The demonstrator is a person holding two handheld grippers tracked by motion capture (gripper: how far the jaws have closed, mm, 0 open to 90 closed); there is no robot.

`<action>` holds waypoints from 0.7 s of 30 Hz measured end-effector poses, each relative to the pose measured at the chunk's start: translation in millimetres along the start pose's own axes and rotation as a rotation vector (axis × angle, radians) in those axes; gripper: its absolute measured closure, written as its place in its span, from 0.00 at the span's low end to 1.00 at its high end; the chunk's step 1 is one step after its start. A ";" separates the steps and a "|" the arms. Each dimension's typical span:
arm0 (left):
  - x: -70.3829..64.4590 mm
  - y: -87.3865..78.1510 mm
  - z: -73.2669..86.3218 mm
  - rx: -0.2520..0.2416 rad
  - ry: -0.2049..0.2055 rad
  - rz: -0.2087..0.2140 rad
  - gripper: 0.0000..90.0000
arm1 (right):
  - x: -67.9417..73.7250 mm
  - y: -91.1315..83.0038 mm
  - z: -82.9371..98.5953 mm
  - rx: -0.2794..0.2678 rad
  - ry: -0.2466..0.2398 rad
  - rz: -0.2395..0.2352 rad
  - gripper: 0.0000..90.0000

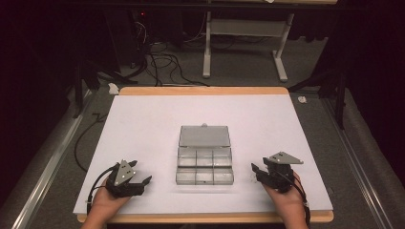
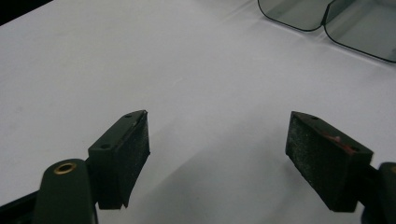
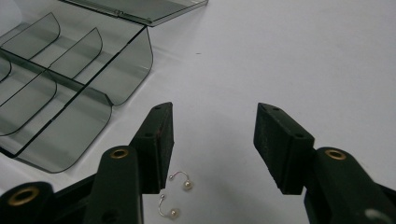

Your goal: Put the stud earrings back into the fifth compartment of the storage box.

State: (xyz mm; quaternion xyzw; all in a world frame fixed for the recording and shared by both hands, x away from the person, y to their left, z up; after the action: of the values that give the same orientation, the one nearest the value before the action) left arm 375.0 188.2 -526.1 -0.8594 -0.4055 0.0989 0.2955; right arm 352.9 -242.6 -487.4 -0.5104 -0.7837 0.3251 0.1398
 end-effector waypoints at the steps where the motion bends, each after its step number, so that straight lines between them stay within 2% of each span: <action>1: 0.0 0.0 0.0 0.000 0.000 0.000 0.25 | 0.7 -0.5 -0.1 0.007 0.000 0.001 0.57; 9: 0.0 0.0 0.0 0.000 0.001 0.000 0.25 | 4.9 -3.0 0.3 0.065 0.015 -0.016 0.60; 14: 0.0 0.0 0.0 -0.001 -0.001 0.001 0.25 | 7.9 -3.2 2.7 0.106 -0.002 -0.028 0.62; 17: -0.1 -0.1 0.0 -0.001 0.000 -0.001 0.25 | 7.4 -1.1 8.5 0.164 0.004 -0.027 0.63; 21: 0.4 -0.4 0.0 -0.001 -0.002 0.002 0.25 | 6.6 -0.5 11.9 0.196 0.009 -0.046 0.66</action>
State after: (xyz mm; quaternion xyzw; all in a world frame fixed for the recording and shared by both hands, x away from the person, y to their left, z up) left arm 375.0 188.7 -525.8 -0.8599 -0.4047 0.0997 0.2946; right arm 343.0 -241.3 -496.8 -0.4775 -0.7590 0.3946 0.2004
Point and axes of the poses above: each handheld gripper's, and its own axes: y roughly forward along the jaws, z roughly out of its underside, x roughly to its left, the point moved 7 cm from there along y, roughly forward along the jaws, and after that the axes turned 8 degrees about -y, right-handed, at the moved point
